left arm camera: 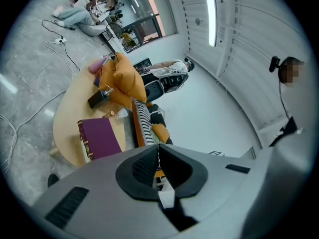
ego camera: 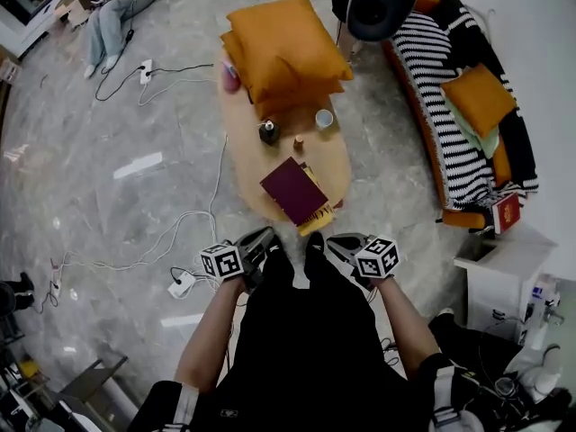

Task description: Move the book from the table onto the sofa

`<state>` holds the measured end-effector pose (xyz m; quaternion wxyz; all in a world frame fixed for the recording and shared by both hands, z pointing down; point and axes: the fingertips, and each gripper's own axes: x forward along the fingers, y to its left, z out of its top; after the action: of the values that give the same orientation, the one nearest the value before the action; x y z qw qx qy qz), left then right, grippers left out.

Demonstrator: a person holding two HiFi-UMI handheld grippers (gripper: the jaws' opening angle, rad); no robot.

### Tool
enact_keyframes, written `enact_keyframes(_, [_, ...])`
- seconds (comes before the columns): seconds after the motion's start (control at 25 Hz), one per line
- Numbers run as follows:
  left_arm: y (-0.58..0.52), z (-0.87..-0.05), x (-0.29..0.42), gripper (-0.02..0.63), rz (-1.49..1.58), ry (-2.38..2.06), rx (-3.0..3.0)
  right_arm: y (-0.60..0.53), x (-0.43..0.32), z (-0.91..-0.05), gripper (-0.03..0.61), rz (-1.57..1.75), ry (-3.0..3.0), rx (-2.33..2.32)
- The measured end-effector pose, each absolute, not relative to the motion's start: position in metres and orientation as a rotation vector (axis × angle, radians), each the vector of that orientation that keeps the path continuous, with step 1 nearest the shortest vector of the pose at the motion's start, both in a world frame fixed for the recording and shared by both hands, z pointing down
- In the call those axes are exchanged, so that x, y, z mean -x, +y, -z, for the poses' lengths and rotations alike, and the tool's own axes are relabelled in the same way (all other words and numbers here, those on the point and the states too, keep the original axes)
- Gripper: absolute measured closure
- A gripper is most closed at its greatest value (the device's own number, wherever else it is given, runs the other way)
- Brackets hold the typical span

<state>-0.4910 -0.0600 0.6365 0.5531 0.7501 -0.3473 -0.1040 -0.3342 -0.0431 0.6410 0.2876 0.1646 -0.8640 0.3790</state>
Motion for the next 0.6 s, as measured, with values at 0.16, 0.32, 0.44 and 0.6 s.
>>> enact_keyframes(0.16, [-0.053, -0.664, 0.492, 0.600, 0.212, -0.804, -1.719, -0.054, 0.341, -0.658, 0.569, -1.045, -2.316, -0.390])
enact_keyframes(0.32, [-0.048, -0.695, 0.488, 0.505, 0.174, -0.774, -1.670, -0.064, 0.350, -0.685, 0.566, -1.056, -2.311, -0.272])
enact_keyframes(0.44, [-0.050, -0.723, 0.482, 0.417, 0.161, -0.768, -1.633, -0.079, 0.352, -0.711, 0.566, -1.034, -2.304, -0.234])
enact_keyframes(0.6, [-0.057, -0.767, 0.479, 0.391, 0.184, -0.793, -1.584, -0.108, 0.358, -0.750, 0.560, -1.025, -2.304, -0.257])
